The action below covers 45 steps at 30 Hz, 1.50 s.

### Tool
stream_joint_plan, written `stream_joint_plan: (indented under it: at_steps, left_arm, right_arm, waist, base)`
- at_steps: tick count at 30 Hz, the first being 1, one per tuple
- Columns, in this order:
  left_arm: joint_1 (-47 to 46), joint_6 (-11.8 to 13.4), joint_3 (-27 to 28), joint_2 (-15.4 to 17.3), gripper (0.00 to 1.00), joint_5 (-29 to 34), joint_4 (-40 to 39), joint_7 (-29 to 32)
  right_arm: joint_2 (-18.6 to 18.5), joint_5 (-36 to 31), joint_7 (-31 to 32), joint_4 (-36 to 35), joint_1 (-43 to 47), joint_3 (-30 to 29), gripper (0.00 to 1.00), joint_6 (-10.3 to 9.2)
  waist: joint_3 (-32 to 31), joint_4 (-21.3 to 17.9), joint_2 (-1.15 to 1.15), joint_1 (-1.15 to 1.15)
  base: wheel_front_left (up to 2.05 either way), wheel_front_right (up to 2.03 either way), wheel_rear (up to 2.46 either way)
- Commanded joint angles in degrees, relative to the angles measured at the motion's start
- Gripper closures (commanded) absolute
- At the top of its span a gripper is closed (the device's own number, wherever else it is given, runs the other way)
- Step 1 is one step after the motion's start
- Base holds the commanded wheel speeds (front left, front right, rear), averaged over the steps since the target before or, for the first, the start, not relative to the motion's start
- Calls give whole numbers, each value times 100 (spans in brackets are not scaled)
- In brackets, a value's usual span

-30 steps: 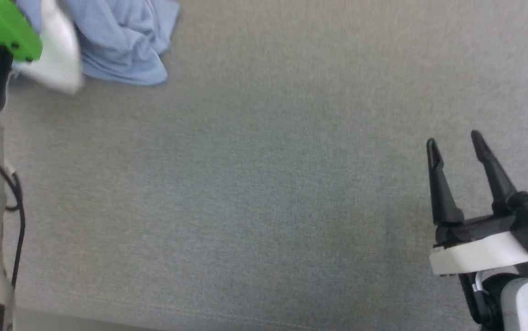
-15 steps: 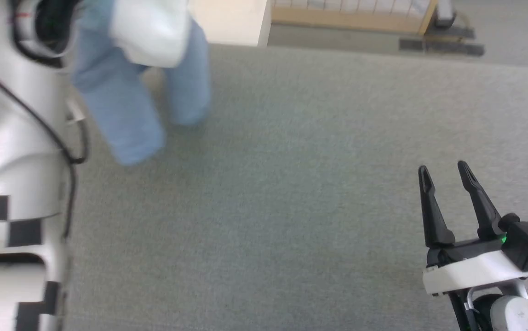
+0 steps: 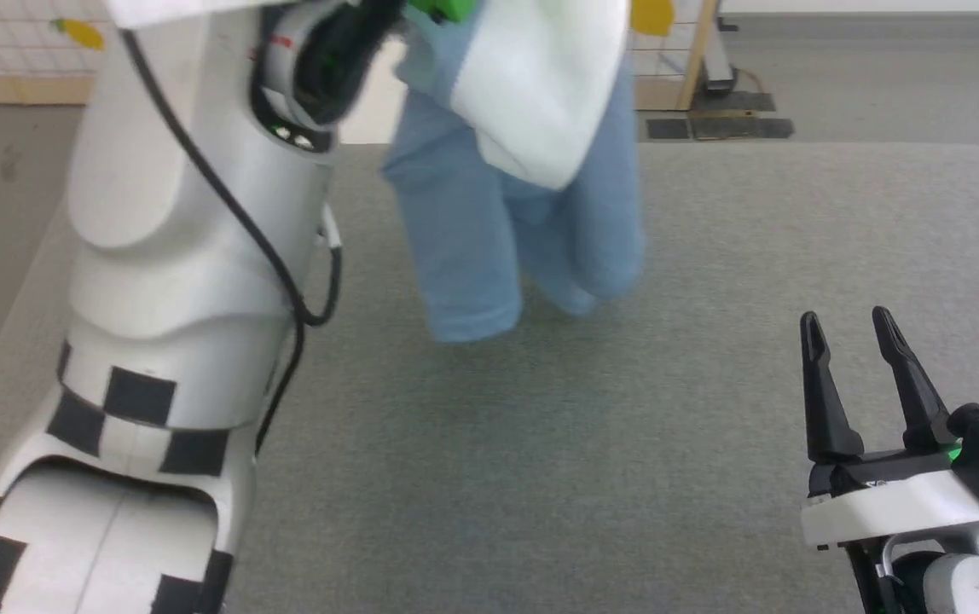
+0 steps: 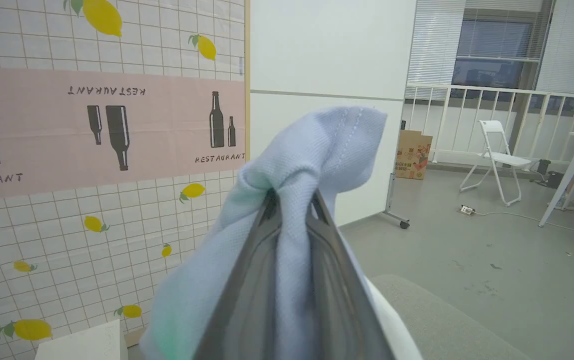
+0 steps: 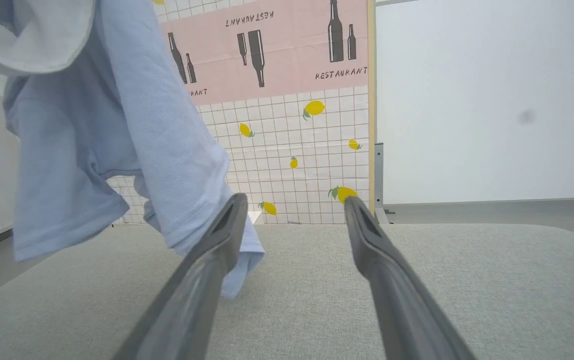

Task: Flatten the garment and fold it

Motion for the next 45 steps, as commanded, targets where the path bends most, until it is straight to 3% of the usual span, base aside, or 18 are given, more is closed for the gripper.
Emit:
stream_joint_plan:
  at_steps: [1,11,17,24,25,26,27,34,39,45]
  left_arm:
    - [160,-9,-85,-44,100,-2,-10,-27]
    - [1553,147,-1013,-171,100,130,449,-822]
    - [2440,461,-1678,-186,100,-269,1219,-1328]
    - [2766,792,-2253,-187,100,-606,2119,-1503]
    - [2736,798,-2302,-187,65,-659,2163,-1564]
    - [2705,798,-2329,-187,20,-711,2175,-1626]
    - [2651,814,-2344,-188,0,-767,2180,-1720]
    - [2348,782,-2456,-188,0,-815,1983,-2222]
    - [2635,1028,-2222,134,0,-631,1119,-3090]
    - [3706,1240,-1791,641,0,-653,92,-3563]
  right_arm:
    - [8,31,-44,9,50,-10,0,21]
    - [8,96,-84,-13,-60,-113,0,21]
    - [8,130,-104,29,-177,-83,0,21]
    - [8,142,-119,94,-302,-49,0,21]
    - [8,134,-122,101,-299,-74,0,21]
    - [8,125,-123,109,-290,-103,0,21]
    - [8,116,-121,120,-276,-130,0,21]
    - [8,119,-82,123,-188,-144,0,21]
    - [8,95,-17,34,-45,-231,0,21]
    - [8,63,38,-41,108,-275,0,21]
  waist:
    - [-4,-166,0,0]
    - [361,-424,0,0]
    - [568,-510,0,0]
    - [684,-554,0,0]
    - [684,-532,0,0]
    - [678,-506,0,0]
    - [667,-476,0,0]
    - [482,-246,0,0]
    - [297,-34,0,0]
    - [240,114,0,0]
  base:
    - [0,0,0]
    - [0,0,0]
    - [0,0,0]
    - [0,0,0]
    - [0,0,0]
    - [0,0,0]
    - [0,0,0]
    - [0,0,0]
    - [0,0,0]
    - [0,0,0]
